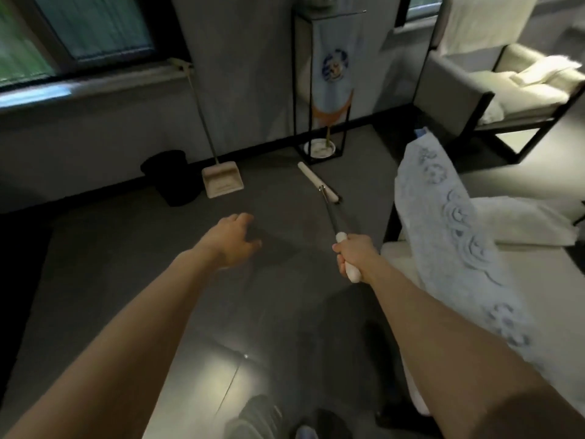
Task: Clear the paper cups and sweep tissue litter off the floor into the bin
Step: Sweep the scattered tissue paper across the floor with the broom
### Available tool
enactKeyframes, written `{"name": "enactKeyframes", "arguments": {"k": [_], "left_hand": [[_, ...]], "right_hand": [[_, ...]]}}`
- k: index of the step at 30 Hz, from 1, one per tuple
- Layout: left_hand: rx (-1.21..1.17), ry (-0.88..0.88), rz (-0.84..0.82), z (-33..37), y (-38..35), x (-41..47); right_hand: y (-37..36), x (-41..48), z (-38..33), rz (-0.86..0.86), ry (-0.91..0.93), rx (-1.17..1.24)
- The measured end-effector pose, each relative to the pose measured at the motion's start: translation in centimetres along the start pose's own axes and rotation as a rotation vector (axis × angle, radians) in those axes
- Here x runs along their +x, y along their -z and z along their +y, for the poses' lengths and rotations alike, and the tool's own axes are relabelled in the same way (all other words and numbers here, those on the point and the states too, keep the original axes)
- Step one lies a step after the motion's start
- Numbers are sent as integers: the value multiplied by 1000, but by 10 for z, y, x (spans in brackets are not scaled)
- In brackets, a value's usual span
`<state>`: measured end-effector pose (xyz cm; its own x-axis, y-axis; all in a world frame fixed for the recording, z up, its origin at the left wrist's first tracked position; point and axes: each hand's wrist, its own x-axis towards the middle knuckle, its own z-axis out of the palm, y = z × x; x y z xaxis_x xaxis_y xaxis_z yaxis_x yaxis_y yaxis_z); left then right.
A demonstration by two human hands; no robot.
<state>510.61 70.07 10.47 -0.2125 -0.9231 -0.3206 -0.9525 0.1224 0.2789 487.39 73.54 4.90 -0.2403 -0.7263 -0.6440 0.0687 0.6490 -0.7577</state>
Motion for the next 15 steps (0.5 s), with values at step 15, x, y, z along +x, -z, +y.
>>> {"name": "enactKeyframes", "arguments": {"k": [15], "left_hand": [[244,-367,-193,29,135,437]], "right_hand": [[-23,286,-204,413,-13,286]]}}
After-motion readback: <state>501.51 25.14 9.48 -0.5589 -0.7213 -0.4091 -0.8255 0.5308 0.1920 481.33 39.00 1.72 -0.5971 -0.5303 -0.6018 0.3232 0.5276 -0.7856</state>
